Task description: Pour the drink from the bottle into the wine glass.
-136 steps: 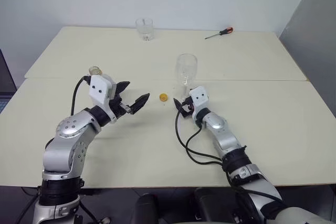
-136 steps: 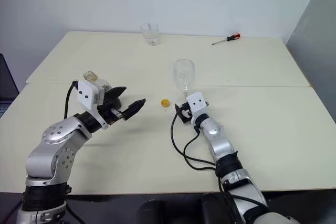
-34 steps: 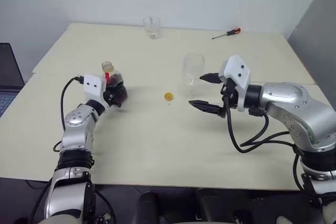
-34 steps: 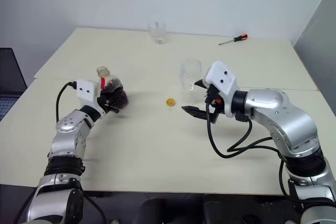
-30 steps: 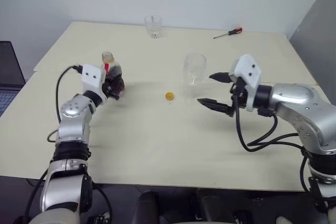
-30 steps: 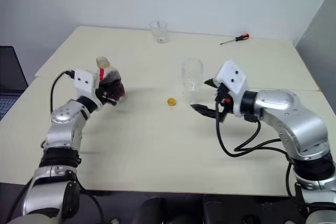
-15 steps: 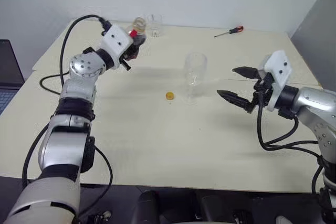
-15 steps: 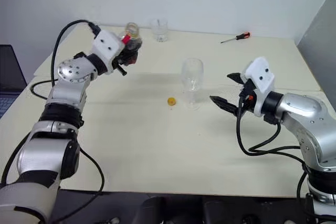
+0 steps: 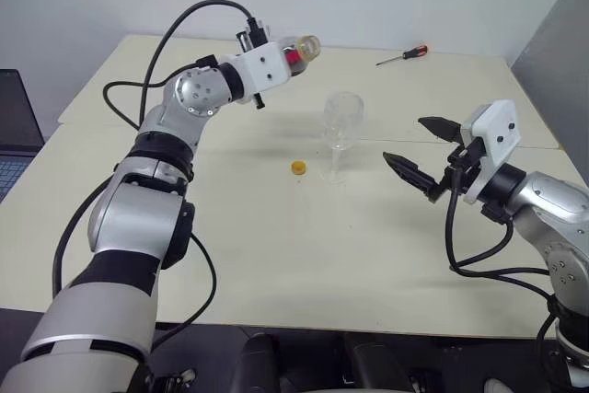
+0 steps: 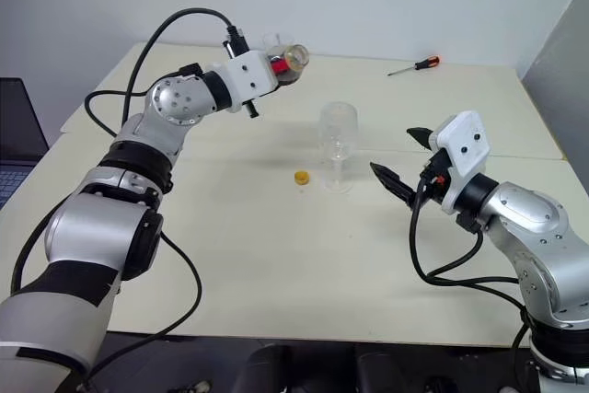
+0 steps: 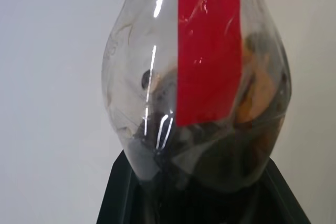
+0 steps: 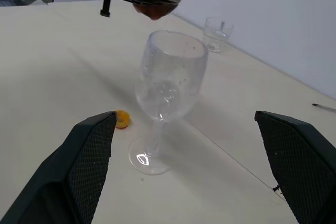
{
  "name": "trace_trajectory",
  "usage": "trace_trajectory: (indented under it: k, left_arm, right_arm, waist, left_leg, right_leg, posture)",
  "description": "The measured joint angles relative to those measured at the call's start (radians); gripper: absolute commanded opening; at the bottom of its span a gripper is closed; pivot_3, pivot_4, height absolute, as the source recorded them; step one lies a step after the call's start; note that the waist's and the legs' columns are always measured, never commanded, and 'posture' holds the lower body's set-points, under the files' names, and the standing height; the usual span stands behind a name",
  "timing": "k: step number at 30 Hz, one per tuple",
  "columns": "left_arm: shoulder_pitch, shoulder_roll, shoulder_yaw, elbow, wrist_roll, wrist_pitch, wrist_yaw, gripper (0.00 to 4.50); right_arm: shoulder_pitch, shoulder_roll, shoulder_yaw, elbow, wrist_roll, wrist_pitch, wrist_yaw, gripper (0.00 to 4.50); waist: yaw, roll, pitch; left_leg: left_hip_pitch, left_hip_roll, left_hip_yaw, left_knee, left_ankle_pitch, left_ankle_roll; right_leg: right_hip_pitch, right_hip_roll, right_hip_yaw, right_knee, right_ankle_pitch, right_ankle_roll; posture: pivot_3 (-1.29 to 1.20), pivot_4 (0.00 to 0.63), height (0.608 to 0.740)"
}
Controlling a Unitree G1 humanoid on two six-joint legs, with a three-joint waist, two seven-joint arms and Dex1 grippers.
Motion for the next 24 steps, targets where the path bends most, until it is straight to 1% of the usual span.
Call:
trace_trajectory:
  k: [7,19,24]
  left_arm:
    - [-0.050,-0.034,-0.061,0.060,0.086,-0.011,0.047,0.98]
    - [-0.051,-0.039,-0.079,0.076,0.125,-0.070,0.065,0.95]
    - [-0.051,-0.033,-0.105,0.076,0.163,-0.095,0.089,0.95]
  right_arm:
    - [0.015,0.019,0.019,-0.023,0.001,0.034,-0.055,4.50]
    - [0.019,0.022,0.026,-0.035,0.001,0.039,-0.084,4.50]
    - [0.026,0.022,0.027,-0.037,0.001,0.039,-0.085,4.50]
  waist:
    - [-0.001,0.000,0.000]
    - [0.000,0.000,0.000]
    - [-0.001,0.000,0.000]
  left_leg:
    - [0.000,0.000,0.000,0.000,0.000,0.000]
    - [0.000,-0.001,0.000,0.001,0.000,0.000]
    - [0.000,-0.001,0.000,0.002,0.000,0.000]
  right_leg:
    - [0.000,0.000,0.000,0.001,0.000,0.000]
    - [0.000,-0.001,0.000,0.001,0.001,-0.002]
    - [0.000,-0.001,0.000,0.002,0.001,-0.002]
  posture:
    - [0.00,0.150,0.740]
    - [0.00,0.150,0.740]
    - [0.00,0.150,0.740]
